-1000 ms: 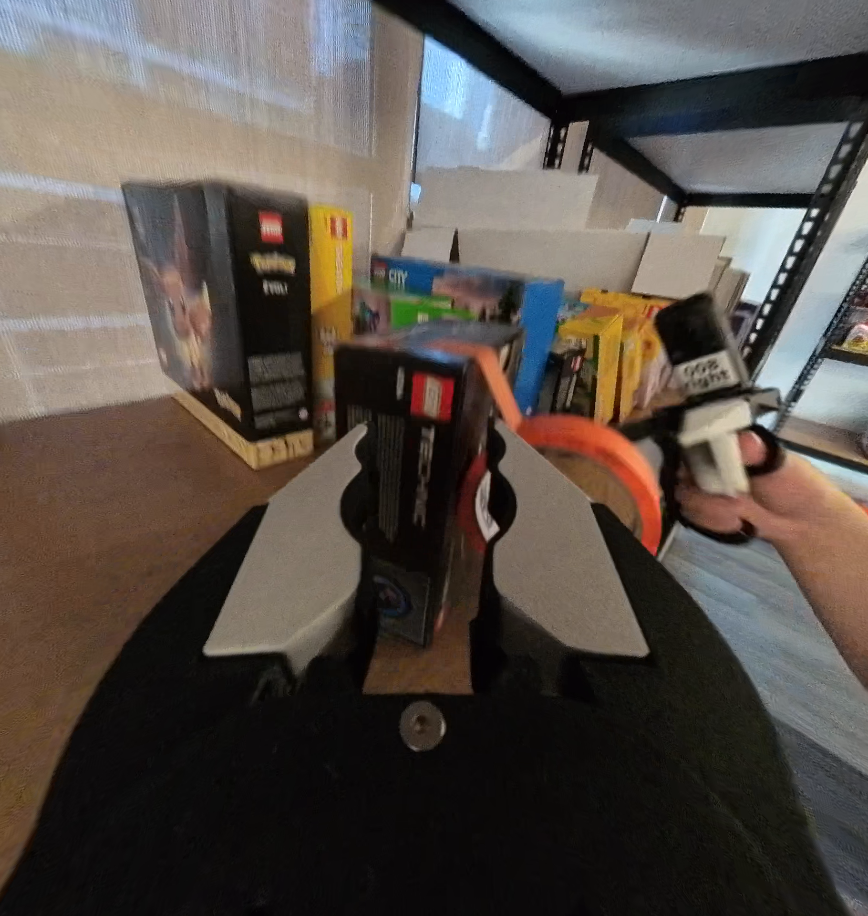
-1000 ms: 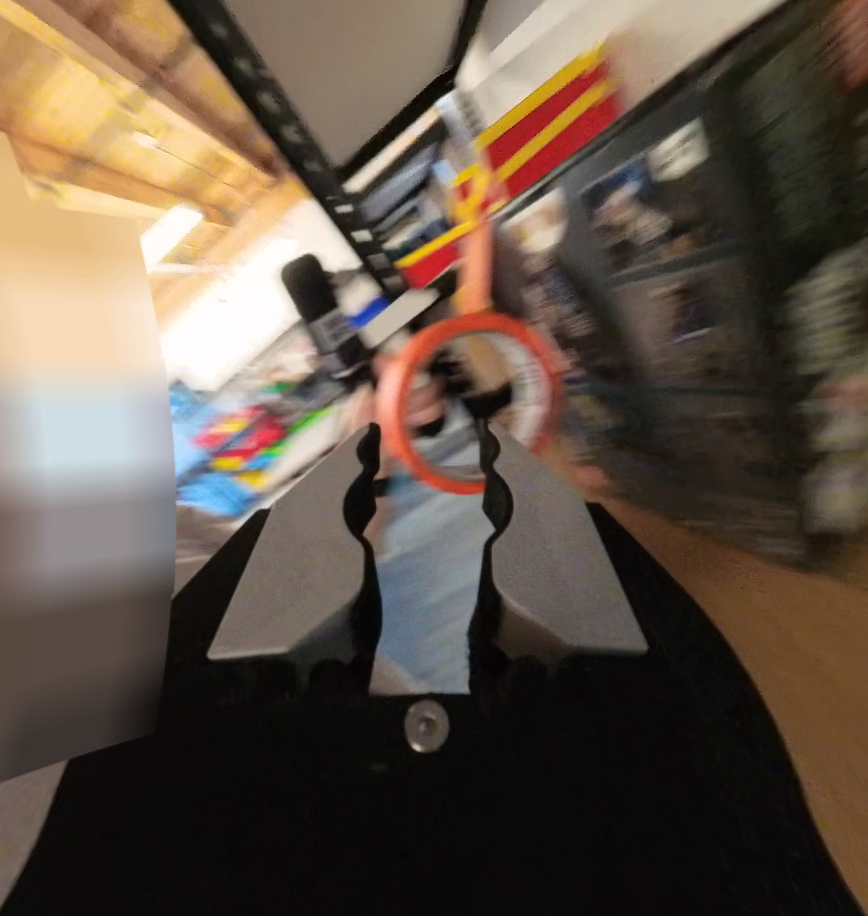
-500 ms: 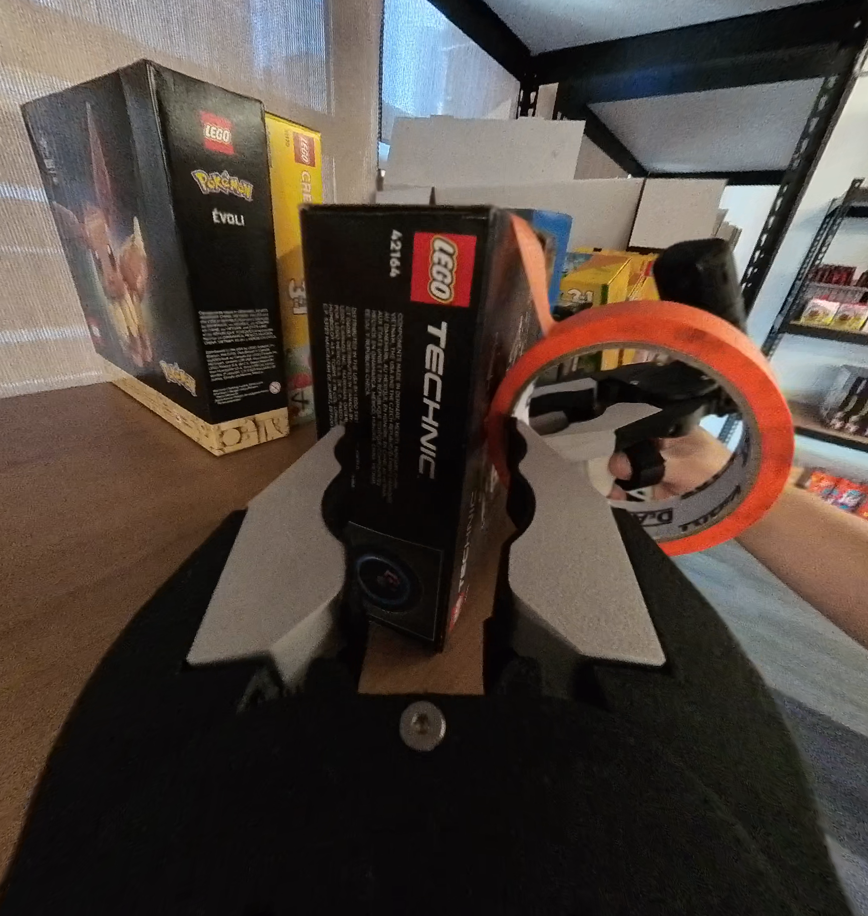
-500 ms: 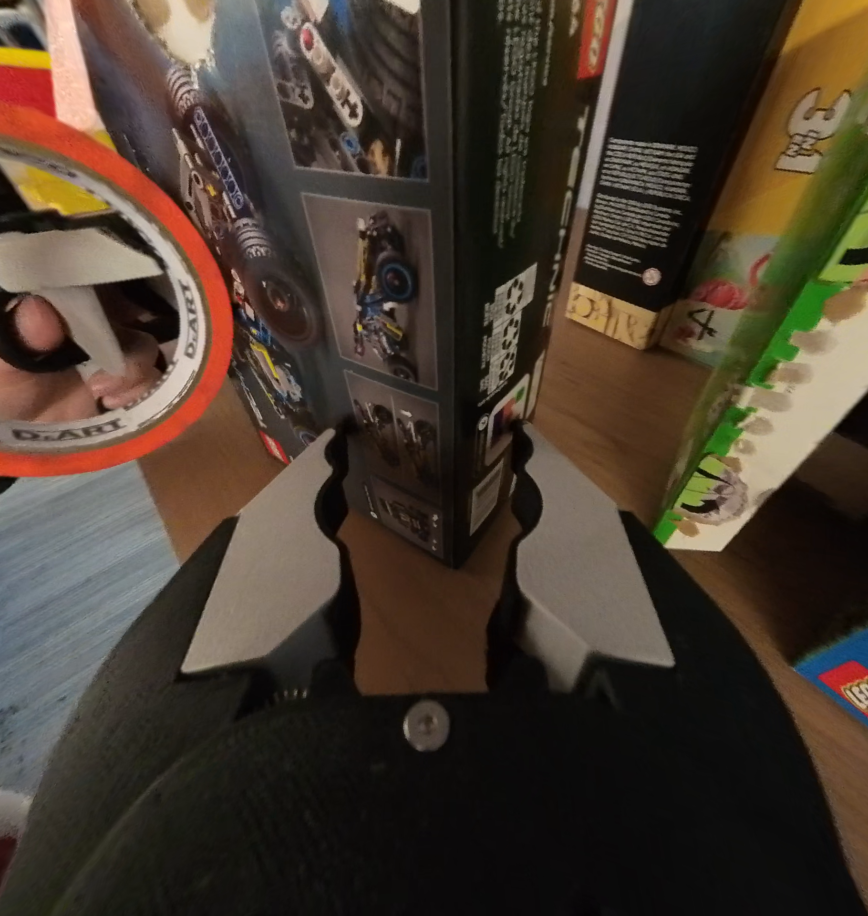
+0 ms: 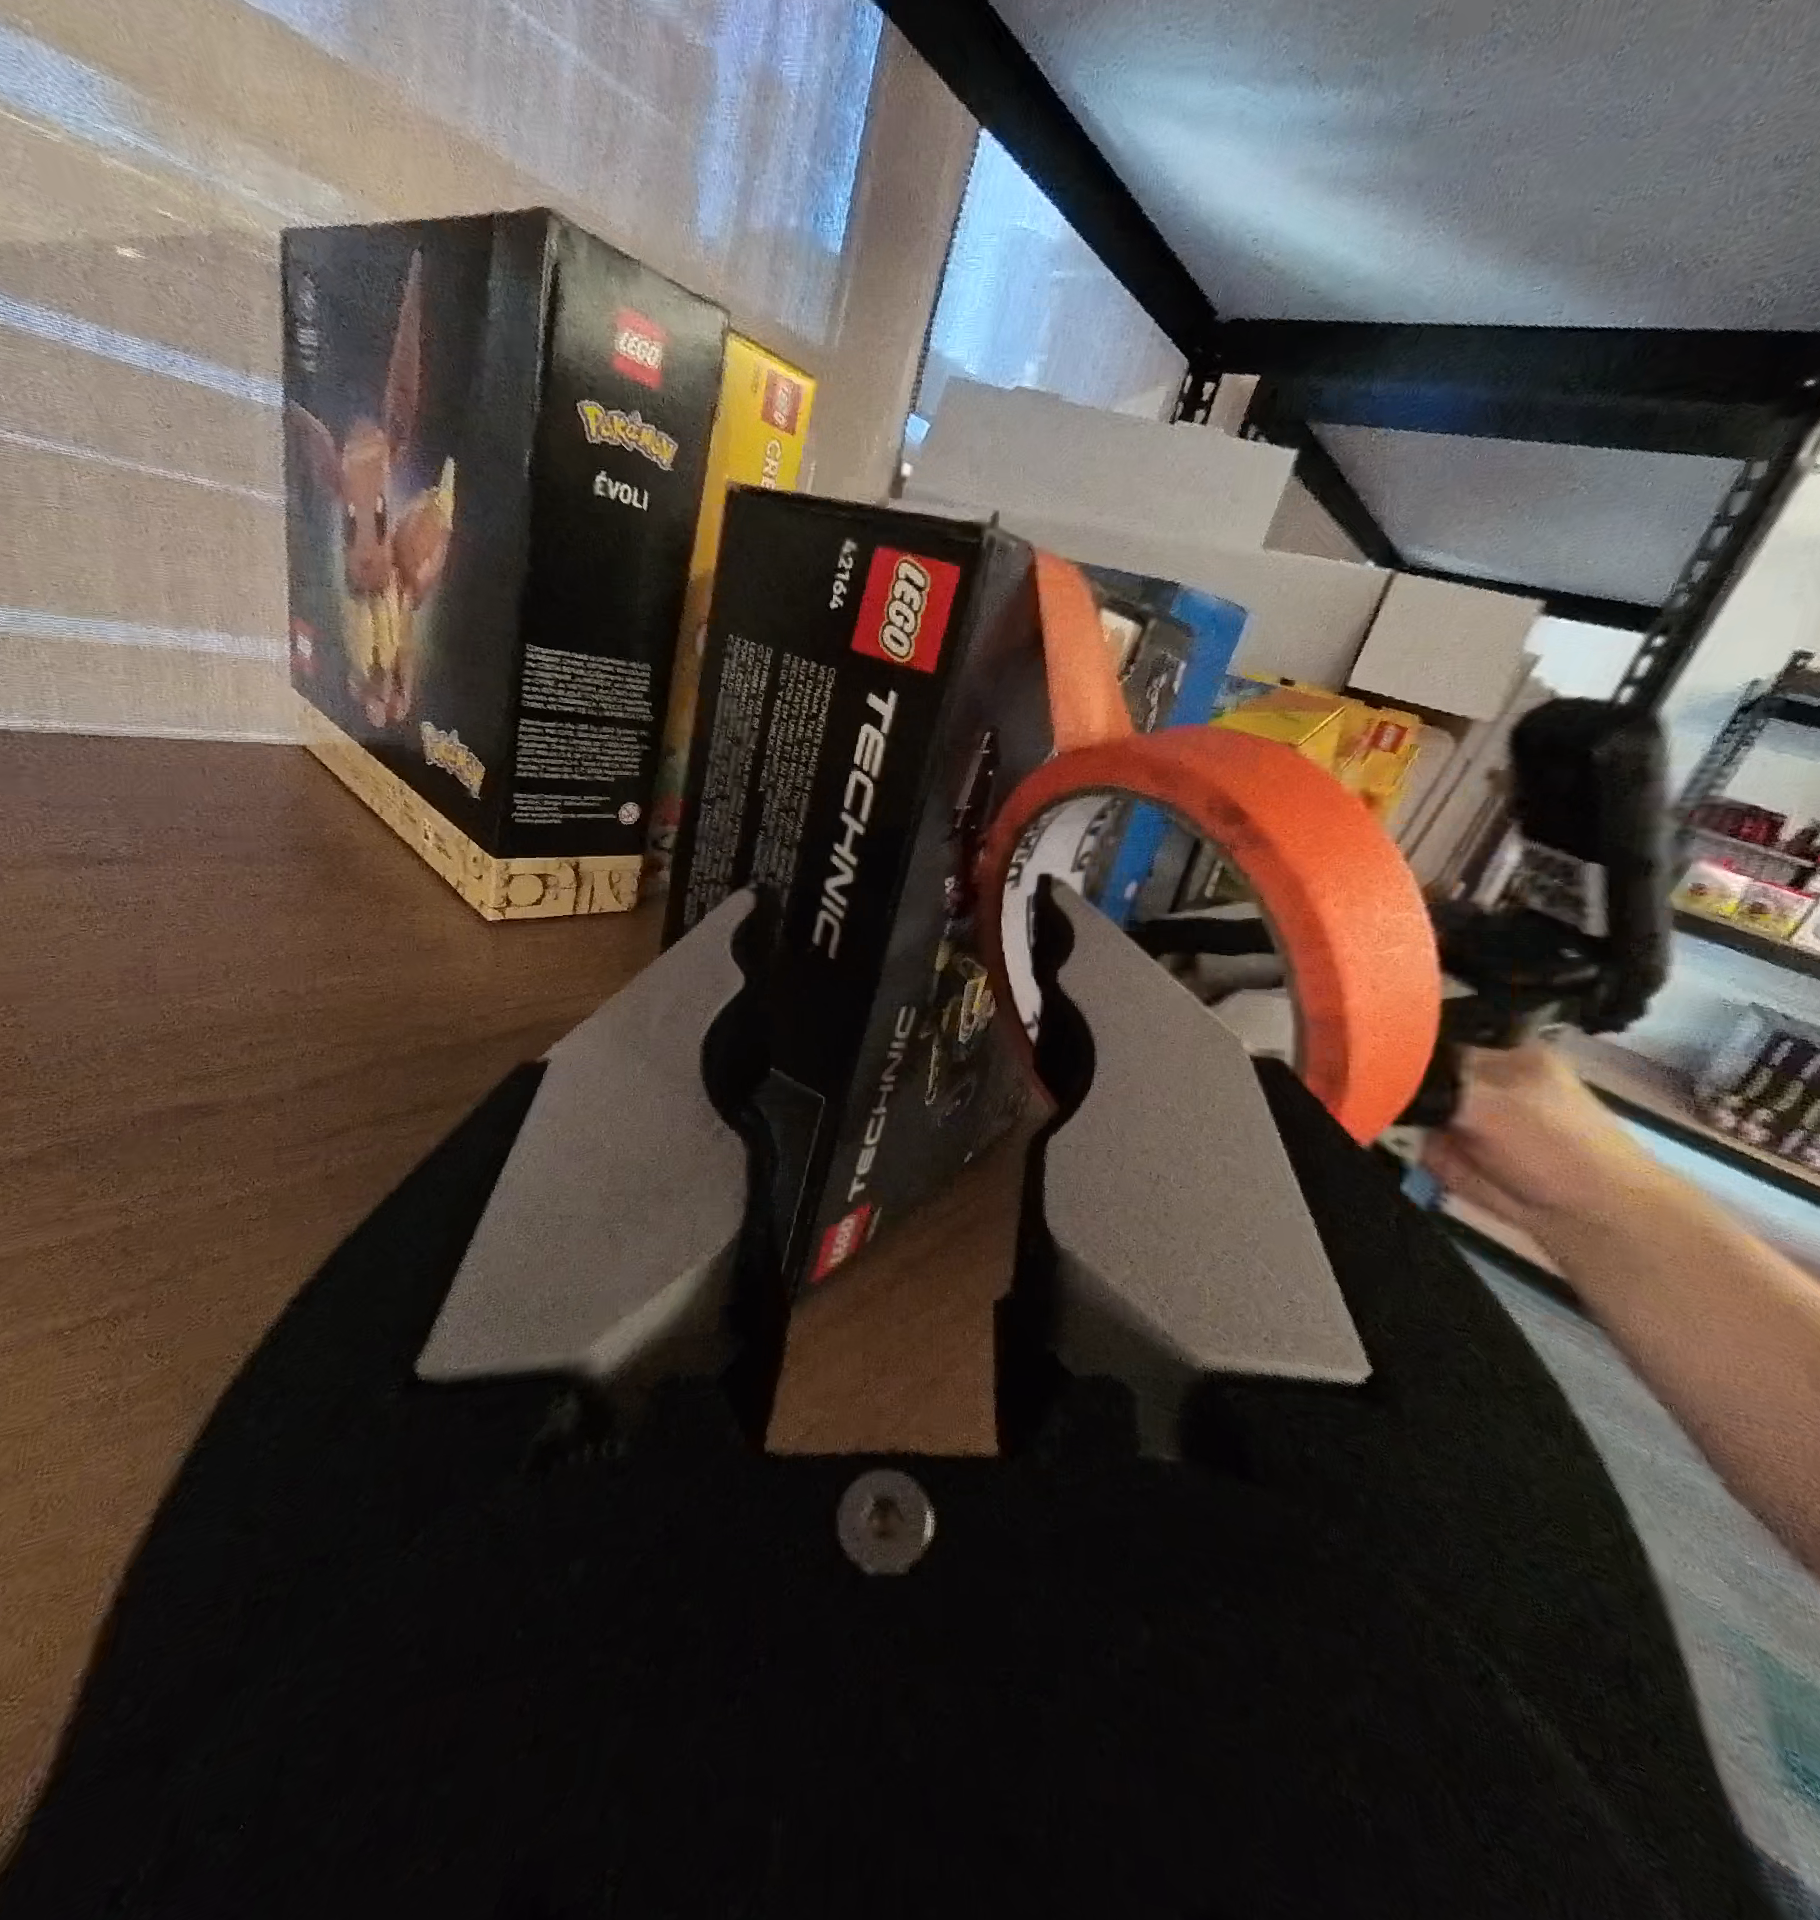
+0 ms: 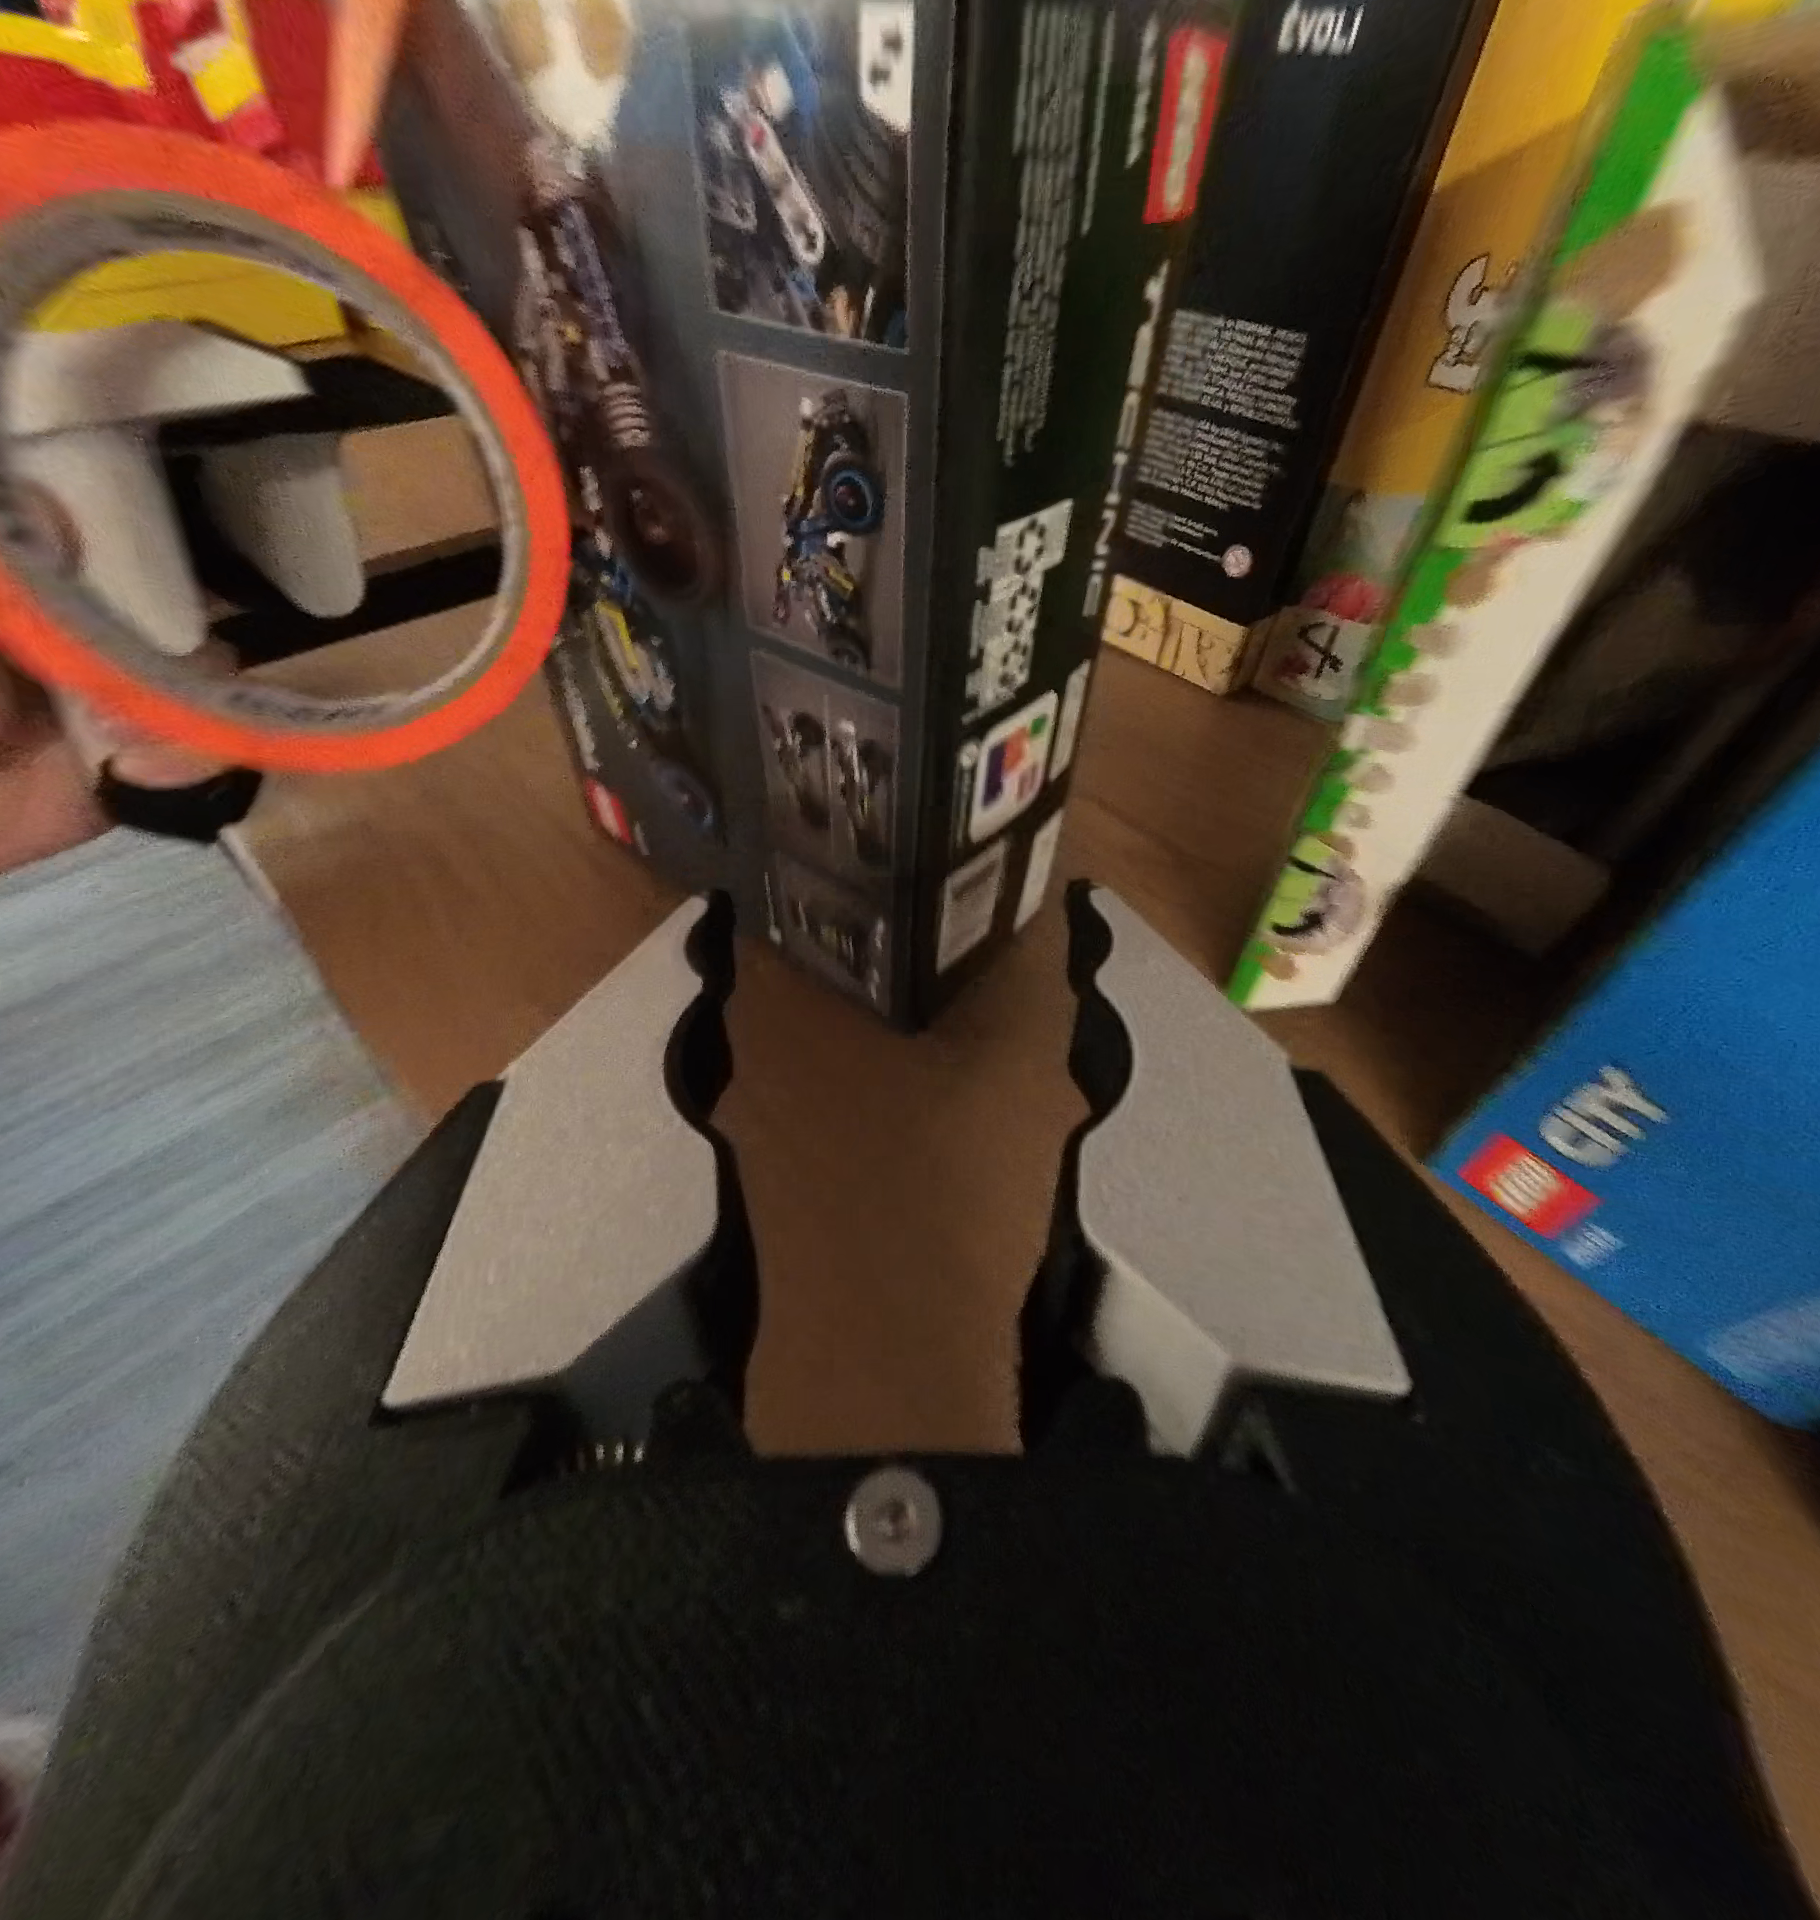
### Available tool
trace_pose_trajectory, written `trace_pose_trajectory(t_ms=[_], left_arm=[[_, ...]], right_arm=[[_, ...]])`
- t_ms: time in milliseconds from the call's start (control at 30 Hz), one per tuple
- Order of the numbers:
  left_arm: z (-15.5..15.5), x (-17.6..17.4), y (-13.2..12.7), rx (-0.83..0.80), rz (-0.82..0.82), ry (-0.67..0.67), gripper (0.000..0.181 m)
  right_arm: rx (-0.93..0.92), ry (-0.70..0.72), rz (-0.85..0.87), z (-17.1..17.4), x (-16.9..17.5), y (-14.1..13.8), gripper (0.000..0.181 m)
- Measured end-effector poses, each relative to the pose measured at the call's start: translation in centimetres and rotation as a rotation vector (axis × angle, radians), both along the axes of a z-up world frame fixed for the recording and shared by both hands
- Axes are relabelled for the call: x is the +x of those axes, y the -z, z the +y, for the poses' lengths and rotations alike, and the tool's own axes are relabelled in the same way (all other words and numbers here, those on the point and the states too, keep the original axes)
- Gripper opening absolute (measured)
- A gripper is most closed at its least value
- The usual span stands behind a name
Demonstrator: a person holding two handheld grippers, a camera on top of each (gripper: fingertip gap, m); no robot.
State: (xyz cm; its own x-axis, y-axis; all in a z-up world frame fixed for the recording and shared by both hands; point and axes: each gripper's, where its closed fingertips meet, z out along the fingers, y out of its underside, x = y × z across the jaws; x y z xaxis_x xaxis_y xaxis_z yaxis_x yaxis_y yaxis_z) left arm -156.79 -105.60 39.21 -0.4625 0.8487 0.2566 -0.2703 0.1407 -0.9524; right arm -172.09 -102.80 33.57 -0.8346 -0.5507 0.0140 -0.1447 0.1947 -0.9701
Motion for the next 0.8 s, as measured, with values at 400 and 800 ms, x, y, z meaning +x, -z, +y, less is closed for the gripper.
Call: trace_pose_trajectory(t_ms=[400, 800], left_arm=[[6.9, 1.5, 4.2, 0.064, -0.031, -0.514, 0.04], [13.9, -6.2, 10.4, 0.179, -0.188, -0.613, 0.04]], right_arm=[[0.252, -0.043, 0.334, 11.4, -32.3, 4.1, 0.031], [0.444, -0.212, 0.181, 11.4, -32.4, 7.5, 0.039]])
